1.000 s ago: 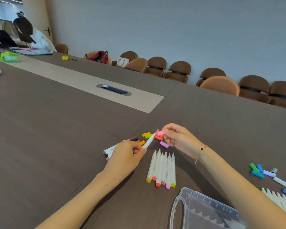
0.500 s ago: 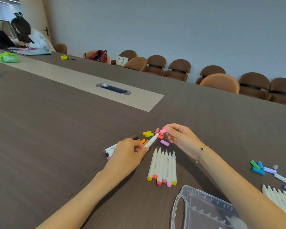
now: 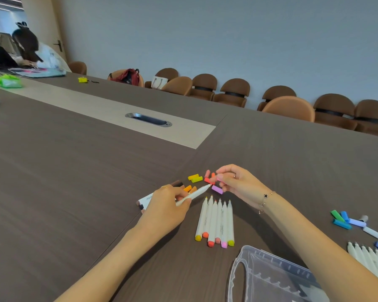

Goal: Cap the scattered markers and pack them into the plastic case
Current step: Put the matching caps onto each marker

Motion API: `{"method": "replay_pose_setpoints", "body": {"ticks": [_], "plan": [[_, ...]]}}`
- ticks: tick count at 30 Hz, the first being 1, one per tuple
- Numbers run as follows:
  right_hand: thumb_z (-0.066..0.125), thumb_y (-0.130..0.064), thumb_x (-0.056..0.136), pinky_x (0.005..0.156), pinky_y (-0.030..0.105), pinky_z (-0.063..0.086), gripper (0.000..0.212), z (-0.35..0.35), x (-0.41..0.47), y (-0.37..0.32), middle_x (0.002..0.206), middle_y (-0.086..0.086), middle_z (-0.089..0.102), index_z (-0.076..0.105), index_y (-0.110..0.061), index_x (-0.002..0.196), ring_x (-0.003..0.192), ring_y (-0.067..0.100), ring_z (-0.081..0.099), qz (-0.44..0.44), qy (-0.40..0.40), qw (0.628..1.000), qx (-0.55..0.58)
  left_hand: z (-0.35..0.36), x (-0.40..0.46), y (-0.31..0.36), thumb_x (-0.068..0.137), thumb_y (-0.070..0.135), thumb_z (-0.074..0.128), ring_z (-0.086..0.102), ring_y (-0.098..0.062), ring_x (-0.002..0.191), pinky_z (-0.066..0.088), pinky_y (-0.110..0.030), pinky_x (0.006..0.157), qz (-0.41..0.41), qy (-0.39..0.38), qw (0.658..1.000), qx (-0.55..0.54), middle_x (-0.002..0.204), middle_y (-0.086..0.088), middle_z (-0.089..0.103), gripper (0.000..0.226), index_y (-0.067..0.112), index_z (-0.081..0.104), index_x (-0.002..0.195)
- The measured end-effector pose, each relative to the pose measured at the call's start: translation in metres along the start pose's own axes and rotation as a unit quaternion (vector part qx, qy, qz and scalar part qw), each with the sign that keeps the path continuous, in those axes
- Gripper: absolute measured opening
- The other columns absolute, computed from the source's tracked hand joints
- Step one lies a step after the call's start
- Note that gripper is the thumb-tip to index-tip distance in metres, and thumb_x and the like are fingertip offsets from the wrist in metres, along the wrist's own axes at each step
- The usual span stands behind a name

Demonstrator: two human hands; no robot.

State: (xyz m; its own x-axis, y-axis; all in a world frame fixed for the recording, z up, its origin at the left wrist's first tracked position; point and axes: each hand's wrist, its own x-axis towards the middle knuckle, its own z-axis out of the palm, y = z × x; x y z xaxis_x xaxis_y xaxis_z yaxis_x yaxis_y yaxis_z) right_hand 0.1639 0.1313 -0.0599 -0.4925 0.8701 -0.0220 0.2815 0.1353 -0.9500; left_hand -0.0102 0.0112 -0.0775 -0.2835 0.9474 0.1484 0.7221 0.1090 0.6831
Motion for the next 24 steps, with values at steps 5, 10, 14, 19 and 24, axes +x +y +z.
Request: {"method": "replay_pose_setpoints", "body": {"ticks": [5,10,14,19,24], "plan": [[0.061,-0.025,0.090,0.065,0.011,0.049,0.015,0.0046,0.0038,-0.0001,0.087,-0.003,0.068,0.073,-0.017,0.096,0.080,0.010,0.062,-0.026,0.066,0.997,-0.030,0.0006,0.0008,-0.0012,0.093,0.028,0.057,0.053,-0.008,0.069,0.036,-0.009,0.054,0.002,0.000,1.000,-0.007,0.117,0.006,0.061,0.022,0.024,0.068,0.112],[0.062,-0.024,0.090,0.066,0.013,0.051,0.015,0.0086,0.0046,0.0040,0.079,-0.006,0.070,0.072,-0.017,0.098,0.071,0.008,0.065,-0.025,0.065,0.998,-0.006,-0.0007,0.0011,0.0009,0.093,0.030,0.057,0.052,-0.007,0.069,0.034,-0.009,0.052,-0.003,-0.006,1.000,-0.023,0.101,0.010,0.059,0.022,0.024,0.067,0.112],[0.063,-0.024,0.089,0.065,0.015,0.052,0.013,0.0101,0.0034,0.0053,0.074,-0.006,0.068,0.072,-0.017,0.094,0.066,0.008,0.062,-0.015,0.043,0.999,-0.002,-0.0017,0.0007,0.0022,0.093,0.031,0.056,0.051,-0.006,0.066,0.032,-0.007,0.049,-0.005,-0.020,0.999,-0.033,0.097,0.011,0.057,0.024,0.024,0.066,0.113],[0.062,-0.024,0.089,0.069,0.016,0.052,0.013,0.0083,0.0032,0.0046,0.077,-0.003,0.070,0.073,-0.018,0.094,0.068,0.008,0.063,-0.026,0.050,0.998,0.019,-0.0026,-0.0003,0.0036,0.093,0.032,0.055,0.056,-0.009,0.071,0.038,-0.009,0.055,-0.016,-0.031,0.998,-0.046,0.100,0.009,0.061,0.025,0.023,0.065,0.114],[0.063,-0.024,0.088,0.079,0.021,0.055,0.013,0.0081,0.0024,0.0040,0.091,0.007,0.072,0.075,-0.019,0.086,0.082,0.017,0.065,-0.023,0.041,0.999,0.019,-0.0022,-0.0015,0.0055,0.092,0.033,0.057,0.060,-0.011,0.075,0.049,-0.015,0.063,-0.022,-0.038,0.998,-0.054,0.096,0.008,0.063,0.024,0.023,0.066,0.112]]}}
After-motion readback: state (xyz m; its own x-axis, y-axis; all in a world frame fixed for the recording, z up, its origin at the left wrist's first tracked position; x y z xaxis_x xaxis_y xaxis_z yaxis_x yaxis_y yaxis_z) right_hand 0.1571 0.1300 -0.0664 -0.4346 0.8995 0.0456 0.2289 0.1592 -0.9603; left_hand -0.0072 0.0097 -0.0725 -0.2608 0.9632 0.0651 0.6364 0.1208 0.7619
